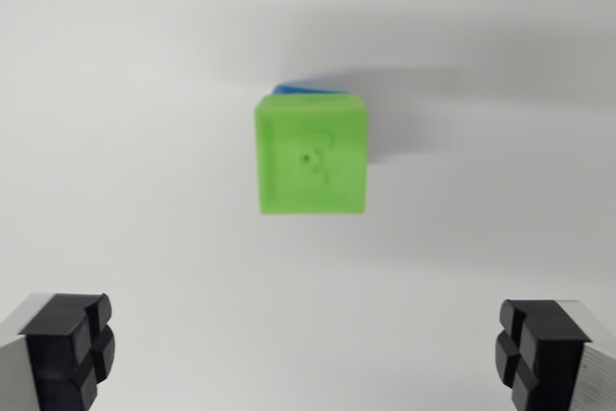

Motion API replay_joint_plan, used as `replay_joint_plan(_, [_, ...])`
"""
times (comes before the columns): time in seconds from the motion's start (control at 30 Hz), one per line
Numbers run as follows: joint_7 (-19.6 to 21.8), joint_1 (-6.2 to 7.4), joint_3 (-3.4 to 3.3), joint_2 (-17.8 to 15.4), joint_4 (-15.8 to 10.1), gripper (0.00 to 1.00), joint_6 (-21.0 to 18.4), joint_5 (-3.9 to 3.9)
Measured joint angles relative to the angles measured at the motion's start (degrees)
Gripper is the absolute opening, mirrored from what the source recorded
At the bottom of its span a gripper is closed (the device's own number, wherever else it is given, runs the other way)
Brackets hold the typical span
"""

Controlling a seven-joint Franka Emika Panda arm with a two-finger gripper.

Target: Stack cube

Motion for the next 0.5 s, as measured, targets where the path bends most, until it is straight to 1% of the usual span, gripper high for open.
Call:
replay_joint_plan(0.13, [-0.03, 0.00, 0.00, -0.98, 0.92, 1.00, -1.92, 0.03])
replay_joint_plan(0.5, [-0.11, 0.00, 0.00, -3.35, 4.46, 1.00, -7.79, 0.08])
